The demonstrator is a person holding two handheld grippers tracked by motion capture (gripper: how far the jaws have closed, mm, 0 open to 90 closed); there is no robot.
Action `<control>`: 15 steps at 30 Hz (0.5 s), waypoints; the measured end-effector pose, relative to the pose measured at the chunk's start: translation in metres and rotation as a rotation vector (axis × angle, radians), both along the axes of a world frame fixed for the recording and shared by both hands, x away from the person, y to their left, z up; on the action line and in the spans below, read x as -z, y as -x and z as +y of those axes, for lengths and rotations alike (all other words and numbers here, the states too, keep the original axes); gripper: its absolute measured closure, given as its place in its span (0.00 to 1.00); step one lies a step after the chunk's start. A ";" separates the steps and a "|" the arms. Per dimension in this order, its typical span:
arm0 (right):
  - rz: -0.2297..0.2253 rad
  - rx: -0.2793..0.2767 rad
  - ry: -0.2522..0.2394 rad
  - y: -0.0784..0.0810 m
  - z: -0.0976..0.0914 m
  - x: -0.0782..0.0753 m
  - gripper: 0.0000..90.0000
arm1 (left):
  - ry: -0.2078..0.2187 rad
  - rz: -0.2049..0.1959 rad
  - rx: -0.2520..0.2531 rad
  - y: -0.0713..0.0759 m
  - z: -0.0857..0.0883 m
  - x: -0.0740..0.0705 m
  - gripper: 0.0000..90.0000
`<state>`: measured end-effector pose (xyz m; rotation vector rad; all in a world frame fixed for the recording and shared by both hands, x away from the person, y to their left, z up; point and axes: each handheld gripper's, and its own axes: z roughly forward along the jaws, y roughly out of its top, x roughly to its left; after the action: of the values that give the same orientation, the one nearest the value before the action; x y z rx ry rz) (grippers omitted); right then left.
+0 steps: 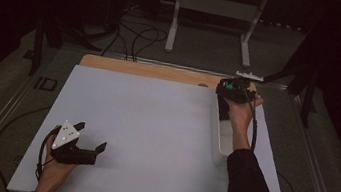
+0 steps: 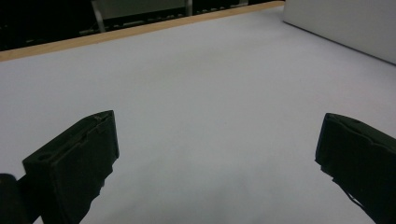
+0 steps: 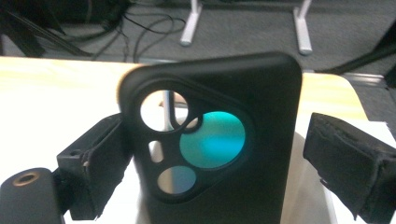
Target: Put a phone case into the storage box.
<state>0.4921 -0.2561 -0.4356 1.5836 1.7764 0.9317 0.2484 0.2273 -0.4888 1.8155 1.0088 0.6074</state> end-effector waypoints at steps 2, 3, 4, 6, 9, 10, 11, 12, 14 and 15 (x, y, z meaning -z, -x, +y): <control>-0.014 0.000 0.002 0.001 -0.001 -0.003 0.09 | -0.002 0.001 0.000 0.000 0.000 0.000 0.00; -0.018 -0.003 0.002 0.001 -0.001 -0.004 0.09 | -0.002 0.001 0.000 0.000 0.000 0.000 0.00; -0.020 -0.001 0.002 0.002 -0.002 -0.005 0.09 | -0.001 0.000 0.001 0.000 0.000 0.000 0.00; -0.025 -0.002 0.004 0.002 -0.003 -0.006 0.09 | -0.002 0.001 0.000 0.000 0.000 0.000 0.00; -0.030 0.000 0.006 0.004 -0.006 -0.008 0.09 | -0.002 0.000 -0.002 0.000 0.000 0.000 0.00; -0.031 0.000 0.006 0.004 -0.006 -0.008 0.09 | -0.002 0.000 -0.002 0.000 0.000 0.000 0.00; -0.032 0.000 0.007 0.005 -0.007 -0.009 0.09 | -0.003 0.001 -0.003 0.000 0.000 0.000 0.00; -0.035 -0.002 0.008 0.005 -0.007 -0.010 0.09 | -0.004 0.002 -0.003 0.000 0.000 0.000 0.00; -0.042 -0.007 0.003 0.008 -0.008 -0.012 0.09 | -0.003 0.004 -0.003 0.000 0.000 0.000 0.00; -0.046 -0.010 0.002 0.009 -0.008 -0.013 0.09 | -0.004 0.004 -0.004 0.000 0.000 0.000 0.00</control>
<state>0.4831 -0.2640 -0.4225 1.5415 1.7551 0.9630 0.2486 0.2273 -0.4889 1.8191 1.0149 0.6084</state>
